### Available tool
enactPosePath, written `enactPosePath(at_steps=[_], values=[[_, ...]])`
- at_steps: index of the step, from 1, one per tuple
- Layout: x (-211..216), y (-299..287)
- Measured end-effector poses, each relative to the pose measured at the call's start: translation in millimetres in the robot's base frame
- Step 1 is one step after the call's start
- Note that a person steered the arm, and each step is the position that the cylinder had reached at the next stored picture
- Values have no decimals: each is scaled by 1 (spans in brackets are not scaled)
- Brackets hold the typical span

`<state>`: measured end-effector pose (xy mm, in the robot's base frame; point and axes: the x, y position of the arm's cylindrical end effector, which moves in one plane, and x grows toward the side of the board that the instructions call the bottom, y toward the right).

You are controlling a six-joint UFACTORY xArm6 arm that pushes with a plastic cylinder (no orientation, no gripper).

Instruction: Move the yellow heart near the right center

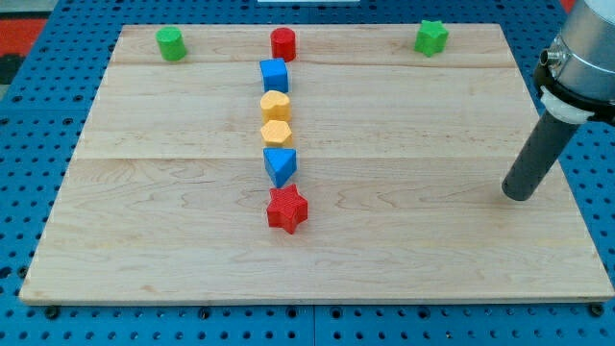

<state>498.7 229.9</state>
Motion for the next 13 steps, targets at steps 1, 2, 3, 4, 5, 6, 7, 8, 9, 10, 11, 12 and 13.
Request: enactPosePath(at_steps=[1,2,3,4,5,6,7,8,9,10,11,12,13], values=[[0,0],[2,0],[40,-28],[90,-105],[101,-203],[101,-279],[93,-327],[93,-328],[93,-328],[79,-345],[29,-387],[-3,-412],[-49,-430]])
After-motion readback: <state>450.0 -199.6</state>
